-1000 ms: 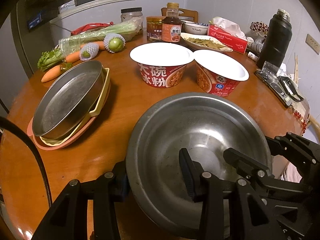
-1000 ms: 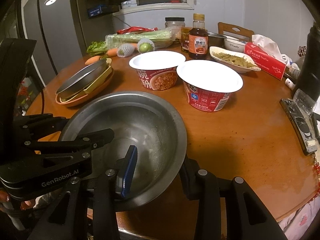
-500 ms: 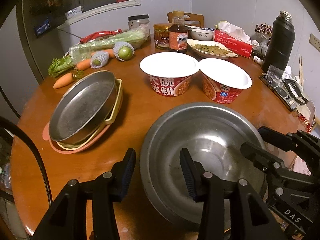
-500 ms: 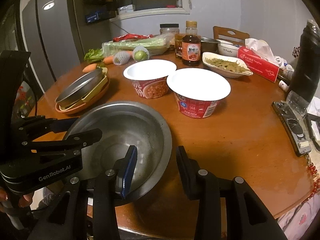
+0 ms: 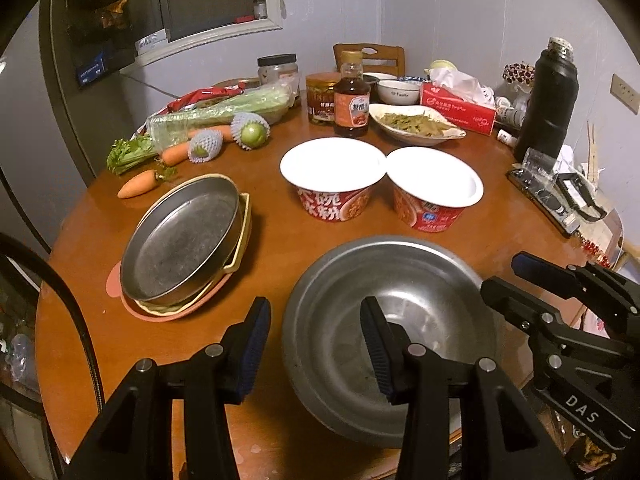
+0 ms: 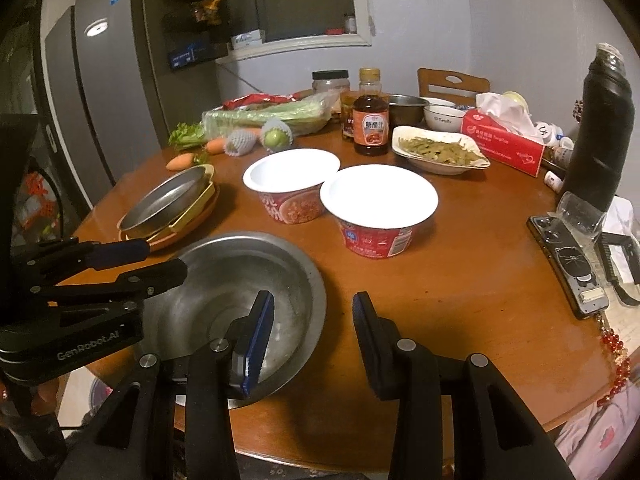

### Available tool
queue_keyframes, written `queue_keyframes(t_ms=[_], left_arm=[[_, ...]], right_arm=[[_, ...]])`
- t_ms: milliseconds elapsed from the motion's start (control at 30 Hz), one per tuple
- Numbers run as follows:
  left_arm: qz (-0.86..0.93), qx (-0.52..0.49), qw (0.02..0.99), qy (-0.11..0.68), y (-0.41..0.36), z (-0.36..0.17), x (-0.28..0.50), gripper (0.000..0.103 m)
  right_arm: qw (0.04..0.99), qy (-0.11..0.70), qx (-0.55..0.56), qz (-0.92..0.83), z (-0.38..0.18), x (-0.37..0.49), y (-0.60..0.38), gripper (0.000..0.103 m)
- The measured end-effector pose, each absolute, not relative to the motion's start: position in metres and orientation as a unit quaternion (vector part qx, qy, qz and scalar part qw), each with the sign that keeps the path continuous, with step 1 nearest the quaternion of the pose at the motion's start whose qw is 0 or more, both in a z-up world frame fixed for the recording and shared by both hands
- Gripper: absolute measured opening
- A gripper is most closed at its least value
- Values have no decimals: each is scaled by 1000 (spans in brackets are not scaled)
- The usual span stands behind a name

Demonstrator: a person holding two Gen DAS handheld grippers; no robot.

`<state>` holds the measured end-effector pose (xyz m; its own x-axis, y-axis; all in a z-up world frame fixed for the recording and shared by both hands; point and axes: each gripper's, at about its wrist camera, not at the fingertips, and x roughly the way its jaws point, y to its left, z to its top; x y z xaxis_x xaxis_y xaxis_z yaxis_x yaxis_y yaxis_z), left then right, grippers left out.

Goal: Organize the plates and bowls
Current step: 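Move both tools toward the white plates on the noodle cups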

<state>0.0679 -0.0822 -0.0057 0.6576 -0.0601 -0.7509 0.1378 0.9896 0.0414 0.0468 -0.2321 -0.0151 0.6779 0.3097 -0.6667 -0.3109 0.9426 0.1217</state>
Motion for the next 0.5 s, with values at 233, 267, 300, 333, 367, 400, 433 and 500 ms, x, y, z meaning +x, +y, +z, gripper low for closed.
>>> queue_keyframes(t_ms=[233,267,300,333,367,400,433,500], left_arm=[[-67,47,912,401,-91,4,77,47],[-69,47,913,400,-93,5,79,47],[-73,49,913,398,-95,7,82,47],[-76,49,913,397,-97,8,84,47],[-80,49,913,396,-99,9,88,47],[-85,49,913,396,-101,10,92,47],[-90,49,913,396,-103,11,95,47],[-99,52,911,396,-110,12,103,47]], right_arm=[[922,354,9,157,-10,52,-244,44],[923,353,10,154,-10,53,-245,45],[923,353,11,152,-10,55,-247,46],[924,352,13,149,-10,56,-249,47],[925,350,17,146,-9,58,-253,47],[926,349,20,143,-9,59,-255,47],[926,349,23,139,-9,62,-258,47],[928,349,29,129,-9,67,-263,48]])
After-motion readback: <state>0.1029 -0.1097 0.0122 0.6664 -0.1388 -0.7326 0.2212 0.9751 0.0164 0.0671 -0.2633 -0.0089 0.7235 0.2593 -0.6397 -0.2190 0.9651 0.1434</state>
